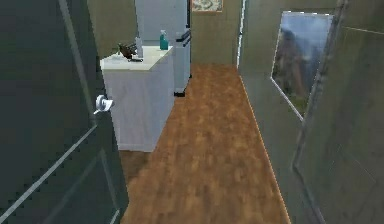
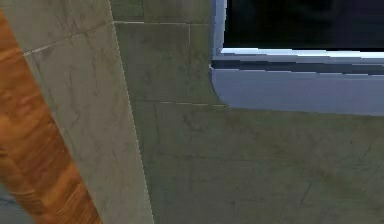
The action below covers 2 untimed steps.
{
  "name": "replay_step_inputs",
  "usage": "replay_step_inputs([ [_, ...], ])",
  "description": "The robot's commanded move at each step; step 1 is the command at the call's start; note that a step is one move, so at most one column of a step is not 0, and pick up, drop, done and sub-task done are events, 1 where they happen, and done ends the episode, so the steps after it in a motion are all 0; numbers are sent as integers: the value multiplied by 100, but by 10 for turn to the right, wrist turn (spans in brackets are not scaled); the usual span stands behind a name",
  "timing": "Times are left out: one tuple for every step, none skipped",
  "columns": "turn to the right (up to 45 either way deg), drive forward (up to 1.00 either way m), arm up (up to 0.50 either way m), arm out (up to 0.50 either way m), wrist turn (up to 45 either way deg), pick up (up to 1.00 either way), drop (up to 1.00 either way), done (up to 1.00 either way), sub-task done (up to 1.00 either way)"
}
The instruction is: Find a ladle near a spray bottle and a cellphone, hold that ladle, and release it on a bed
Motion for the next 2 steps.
replay_step_inputs([
  [0, 100, 0, 0, 0, 0, 0, 0, 0],
  [0, 50, 0, 0, 0, 0, 0, 0, 0],
])
